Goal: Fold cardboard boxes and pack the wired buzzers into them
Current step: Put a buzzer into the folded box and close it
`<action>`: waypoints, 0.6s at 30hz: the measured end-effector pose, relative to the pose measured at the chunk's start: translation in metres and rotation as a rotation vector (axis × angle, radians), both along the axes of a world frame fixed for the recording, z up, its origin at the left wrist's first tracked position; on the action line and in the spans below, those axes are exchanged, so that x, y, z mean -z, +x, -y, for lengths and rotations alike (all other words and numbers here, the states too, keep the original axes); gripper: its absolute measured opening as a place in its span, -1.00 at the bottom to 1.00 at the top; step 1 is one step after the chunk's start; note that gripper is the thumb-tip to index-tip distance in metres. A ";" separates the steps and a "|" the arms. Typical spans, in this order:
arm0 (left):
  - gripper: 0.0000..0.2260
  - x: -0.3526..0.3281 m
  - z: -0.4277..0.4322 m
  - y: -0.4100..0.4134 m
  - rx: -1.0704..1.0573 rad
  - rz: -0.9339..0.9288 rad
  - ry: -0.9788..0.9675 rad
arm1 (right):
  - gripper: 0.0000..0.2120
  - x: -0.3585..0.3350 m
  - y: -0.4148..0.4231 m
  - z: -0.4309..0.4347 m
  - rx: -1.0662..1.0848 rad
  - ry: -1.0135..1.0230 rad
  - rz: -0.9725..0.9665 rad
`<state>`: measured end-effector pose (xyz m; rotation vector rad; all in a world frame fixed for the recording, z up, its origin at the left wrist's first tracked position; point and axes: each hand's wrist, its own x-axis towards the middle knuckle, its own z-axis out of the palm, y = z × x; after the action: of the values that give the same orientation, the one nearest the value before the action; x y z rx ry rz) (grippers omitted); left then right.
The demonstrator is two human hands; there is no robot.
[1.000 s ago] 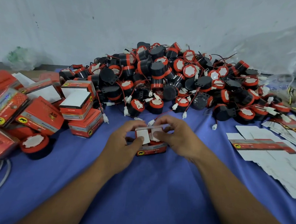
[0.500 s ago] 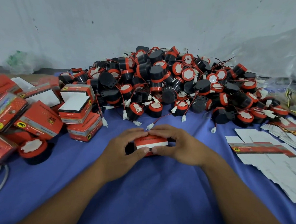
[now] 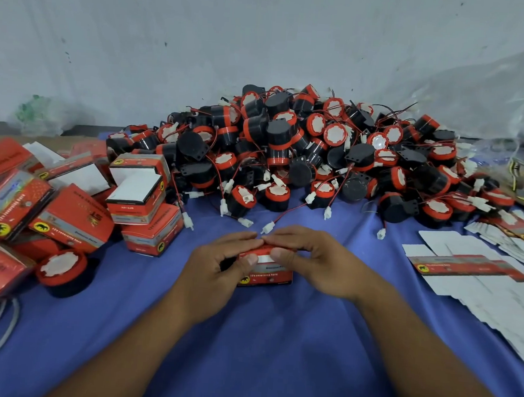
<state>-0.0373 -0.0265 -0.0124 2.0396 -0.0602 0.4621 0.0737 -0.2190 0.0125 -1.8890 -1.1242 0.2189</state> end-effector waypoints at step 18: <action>-0.61 -0.005 0.001 0.000 -0.073 0.008 0.203 | -0.52 0.004 -0.008 -0.016 -0.064 -0.155 0.270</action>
<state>-0.0369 -0.0276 -0.0074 2.2447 -0.0386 0.5279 0.0658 -0.2030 0.0089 -2.0651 -1.3839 0.0897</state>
